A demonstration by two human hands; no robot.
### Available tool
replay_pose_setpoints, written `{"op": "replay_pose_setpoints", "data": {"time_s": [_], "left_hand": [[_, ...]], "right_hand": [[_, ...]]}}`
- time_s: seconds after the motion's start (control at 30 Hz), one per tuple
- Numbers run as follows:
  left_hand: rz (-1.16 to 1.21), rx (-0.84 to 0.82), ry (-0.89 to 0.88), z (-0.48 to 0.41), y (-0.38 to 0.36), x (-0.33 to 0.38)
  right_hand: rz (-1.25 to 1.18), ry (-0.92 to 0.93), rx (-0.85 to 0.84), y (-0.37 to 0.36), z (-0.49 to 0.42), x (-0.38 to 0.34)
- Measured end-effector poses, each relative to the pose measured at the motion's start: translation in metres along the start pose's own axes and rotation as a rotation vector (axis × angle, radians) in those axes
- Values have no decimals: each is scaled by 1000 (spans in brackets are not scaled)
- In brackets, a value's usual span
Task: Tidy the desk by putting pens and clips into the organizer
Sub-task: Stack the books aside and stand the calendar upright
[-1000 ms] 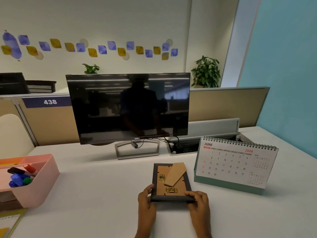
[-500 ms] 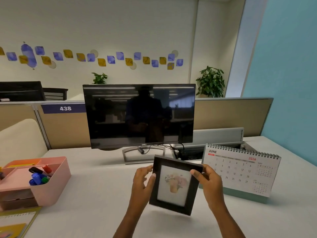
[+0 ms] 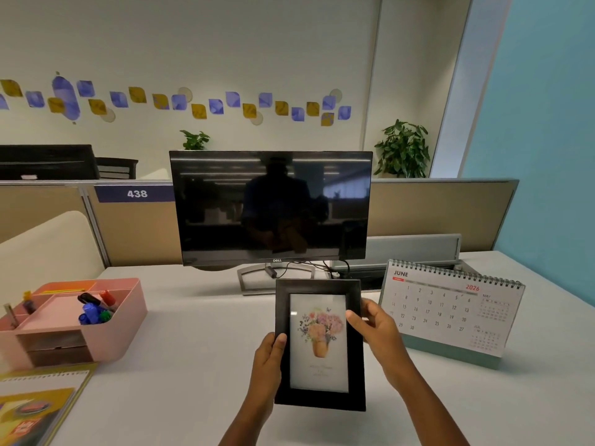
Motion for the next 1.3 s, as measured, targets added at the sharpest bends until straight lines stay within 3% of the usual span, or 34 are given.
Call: {"op": "replay_pose_setpoints", "data": {"time_s": [0.7, 0.93, 1.3], "left_hand": [[96, -5, 65, -12, 4, 1], [14, 9, -27, -36, -7, -5], [-9, -100, -37, -104, -51, -30]], "right_hand": [[25, -182, -266, -38, 11, 55], [179, -105, -115, -32, 2, 75], [148, -114, 153, -14, -64, 107]]}}
Point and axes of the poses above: each hand's wrist, its own z-axis away from the middle knuckle, its own y-axis out of the back of the hand, x = y × z, the point moved 10 cm from there along -z, towards the middle knuckle, and after that the axes turned 7 degrees about -y, right-handed, at the moved point
